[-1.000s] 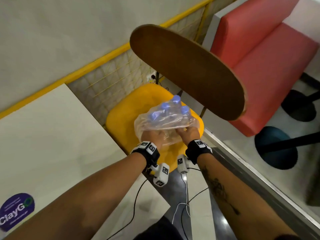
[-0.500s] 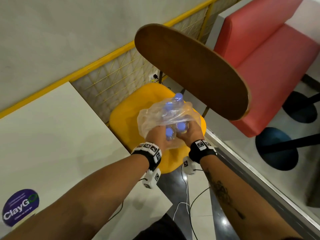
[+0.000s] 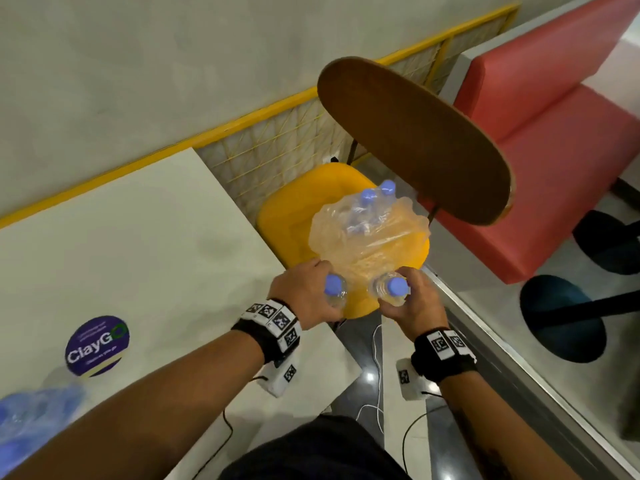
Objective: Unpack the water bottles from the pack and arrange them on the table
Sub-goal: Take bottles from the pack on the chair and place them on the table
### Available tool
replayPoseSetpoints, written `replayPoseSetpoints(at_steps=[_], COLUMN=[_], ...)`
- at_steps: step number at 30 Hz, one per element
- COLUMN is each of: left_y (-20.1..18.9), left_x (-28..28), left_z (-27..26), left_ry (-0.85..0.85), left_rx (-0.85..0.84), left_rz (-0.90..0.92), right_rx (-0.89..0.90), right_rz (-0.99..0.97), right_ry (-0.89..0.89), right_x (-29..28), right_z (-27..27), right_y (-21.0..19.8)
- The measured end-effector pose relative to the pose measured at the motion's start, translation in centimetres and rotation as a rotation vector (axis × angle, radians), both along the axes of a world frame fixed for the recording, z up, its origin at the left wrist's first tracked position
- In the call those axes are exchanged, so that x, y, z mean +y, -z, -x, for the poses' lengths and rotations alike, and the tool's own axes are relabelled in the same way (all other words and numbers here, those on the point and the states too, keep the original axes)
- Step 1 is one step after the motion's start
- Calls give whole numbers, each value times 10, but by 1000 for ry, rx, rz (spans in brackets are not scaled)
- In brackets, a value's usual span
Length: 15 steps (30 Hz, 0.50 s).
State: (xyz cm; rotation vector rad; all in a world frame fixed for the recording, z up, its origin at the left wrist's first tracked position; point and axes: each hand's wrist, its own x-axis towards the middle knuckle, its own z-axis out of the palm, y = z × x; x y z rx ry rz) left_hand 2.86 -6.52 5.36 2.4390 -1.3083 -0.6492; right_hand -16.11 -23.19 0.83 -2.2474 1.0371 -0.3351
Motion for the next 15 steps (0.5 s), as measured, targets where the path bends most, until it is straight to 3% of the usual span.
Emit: replayPoseSetpoints(at_steps=[5, 15], left_y=[-14, -29], left_x=[98, 308], left_z=[-34, -95], left_ry=[-158, -446], left_rx=[-52, -179], left_rz=[15, -128], right_rx=[28, 183], right_rz=[-47, -133], right_ry=[-190, -688], right_x=[79, 267], right_z=[-27, -143], right_y=[-21, -35])
